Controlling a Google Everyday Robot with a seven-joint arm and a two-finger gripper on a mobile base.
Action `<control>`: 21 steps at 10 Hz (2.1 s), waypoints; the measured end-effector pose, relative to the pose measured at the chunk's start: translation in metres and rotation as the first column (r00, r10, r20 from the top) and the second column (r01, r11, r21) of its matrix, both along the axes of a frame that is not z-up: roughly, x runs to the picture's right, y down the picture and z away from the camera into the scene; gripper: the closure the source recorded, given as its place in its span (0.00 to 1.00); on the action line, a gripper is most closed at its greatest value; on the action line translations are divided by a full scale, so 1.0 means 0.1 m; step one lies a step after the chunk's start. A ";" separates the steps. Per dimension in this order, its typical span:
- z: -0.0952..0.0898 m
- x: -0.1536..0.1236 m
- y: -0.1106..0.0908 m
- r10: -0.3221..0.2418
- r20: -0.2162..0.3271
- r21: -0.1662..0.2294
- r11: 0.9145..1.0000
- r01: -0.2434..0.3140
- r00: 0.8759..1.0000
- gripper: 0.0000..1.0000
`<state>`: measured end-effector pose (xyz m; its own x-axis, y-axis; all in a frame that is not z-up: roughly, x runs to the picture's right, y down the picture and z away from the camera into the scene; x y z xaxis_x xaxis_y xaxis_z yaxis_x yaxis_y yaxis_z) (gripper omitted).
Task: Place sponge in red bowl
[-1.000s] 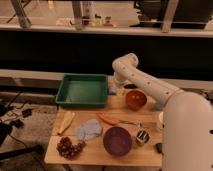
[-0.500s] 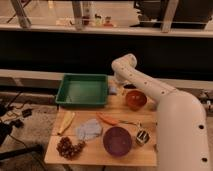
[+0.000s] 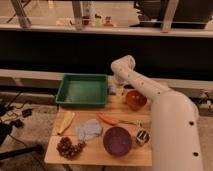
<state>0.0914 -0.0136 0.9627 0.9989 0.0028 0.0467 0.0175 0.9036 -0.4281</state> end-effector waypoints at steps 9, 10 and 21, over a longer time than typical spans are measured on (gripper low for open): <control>0.39 0.08 0.11 0.039 -0.032 -0.099 0.994 -0.043 0.999 0.20; 0.40 0.11 0.10 0.047 -0.036 -0.099 0.994 -0.050 0.998 0.20; 0.41 0.18 0.13 0.073 -0.005 -0.091 0.993 -0.073 0.997 0.20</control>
